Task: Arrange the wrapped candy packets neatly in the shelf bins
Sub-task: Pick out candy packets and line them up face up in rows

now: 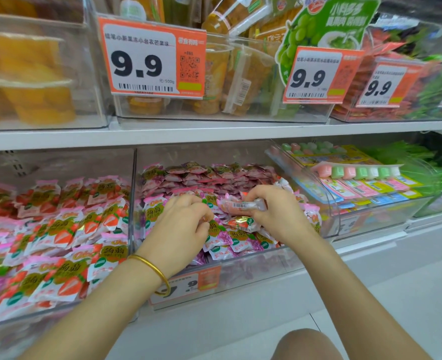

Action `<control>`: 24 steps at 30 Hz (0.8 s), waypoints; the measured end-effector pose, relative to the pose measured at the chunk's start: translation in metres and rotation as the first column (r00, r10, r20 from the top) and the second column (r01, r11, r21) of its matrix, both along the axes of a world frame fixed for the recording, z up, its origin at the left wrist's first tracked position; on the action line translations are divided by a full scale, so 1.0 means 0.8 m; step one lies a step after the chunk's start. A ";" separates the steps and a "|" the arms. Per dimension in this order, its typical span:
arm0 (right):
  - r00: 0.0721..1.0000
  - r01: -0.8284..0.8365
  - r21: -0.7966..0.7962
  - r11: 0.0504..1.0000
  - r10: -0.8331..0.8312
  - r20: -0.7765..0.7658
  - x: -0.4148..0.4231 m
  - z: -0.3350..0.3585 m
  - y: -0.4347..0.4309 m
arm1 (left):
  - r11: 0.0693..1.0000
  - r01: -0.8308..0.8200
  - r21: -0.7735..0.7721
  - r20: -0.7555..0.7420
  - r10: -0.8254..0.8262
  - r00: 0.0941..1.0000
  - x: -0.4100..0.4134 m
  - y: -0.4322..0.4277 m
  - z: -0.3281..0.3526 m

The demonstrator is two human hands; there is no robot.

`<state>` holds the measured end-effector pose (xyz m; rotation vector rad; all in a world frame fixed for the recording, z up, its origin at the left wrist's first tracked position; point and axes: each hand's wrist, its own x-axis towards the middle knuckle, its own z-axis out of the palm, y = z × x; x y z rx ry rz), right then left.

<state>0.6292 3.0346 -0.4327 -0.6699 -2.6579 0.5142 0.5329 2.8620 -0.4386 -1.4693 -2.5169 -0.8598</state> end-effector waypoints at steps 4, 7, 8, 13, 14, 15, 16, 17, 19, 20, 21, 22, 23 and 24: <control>1.000 -0.002 0.061 0.998 0.002 0.002 0.001 -0.001 0.000 | 1.000 -0.001 -0.008 -0.002 0.001 1.000 0.000 -0.004 0.002; 0.982 0.081 0.005 0.997 -0.079 -0.171 0.003 -0.004 -0.004 | 1.000 0.001 0.007 0.000 -0.001 1.000 0.000 -0.006 0.003; 0.968 0.096 -0.025 0.995 -0.099 -0.228 0.003 -0.003 -0.008 | 1.000 -0.001 0.009 0.010 0.001 1.000 0.000 -0.007 0.004; 0.894 0.084 -0.154 0.984 -0.143 -0.425 0.003 0.006 -0.020 | 0.997 -0.016 0.081 0.109 0.007 0.994 0.004 -0.018 0.016; 0.876 0.052 -0.179 0.983 -0.131 -0.464 0.003 0.009 -0.025 | 0.993 -0.032 0.117 0.196 0.008 0.981 0.007 -0.019 0.021; 0.855 0.007 -0.188 0.982 -0.104 -0.509 0.003 0.012 -0.032 | 0.984 -0.052 0.169 0.350 -0.011 0.937 0.009 -0.020 0.027; 0.832 -0.056 -0.194 0.979 -0.062 -0.551 0.002 0.015 -0.041 | 0.967 -0.080 0.242 0.548 -0.068 0.834 0.014 -0.022 0.035; 0.813 -0.117 -0.180 0.977 -0.010 -0.582 0.000 0.018 -0.051 | 0.938 -0.117 0.326 0.723 -0.167 0.670 0.017 -0.023 0.042; 0.800 -0.169 -0.041 0.985 0.113 -0.590 -0.008 0.020 -0.065 | 0.885 -0.189 0.425 0.845 -0.313 0.432 0.018 -0.026 0.053; 0.802 -0.174 0.032 0.984 0.161 -0.575 -0.014 0.018 -0.070 | 0.872 -0.206 0.443 0.854 -0.341 0.394 0.016 -0.026 0.056; 0.805 -0.177 0.064 0.982 0.182 -0.565 -0.019 0.016 -0.074 | 0.862 -0.227 0.453 0.860 -0.356 0.366 0.014 -0.025 0.058; 0.803 -0.195 0.061 0.979 0.196 -0.563 -0.023 0.017 -0.079 | 0.854 -0.254 0.454 0.866 -0.356 0.351 0.011 -0.025 0.060; 0.794 -0.215 0.073 0.974 0.218 -0.567 -0.025 0.016 -0.084 | 0.848 -0.277 0.452 0.871 -0.352 0.343 0.007 -0.024 0.061; 0.779 -0.244 0.098 0.965 0.255 -0.573 -0.025 0.017 -0.091 | 0.840 -0.295 0.454 0.871 -0.349 0.346 0.006 -0.025 0.062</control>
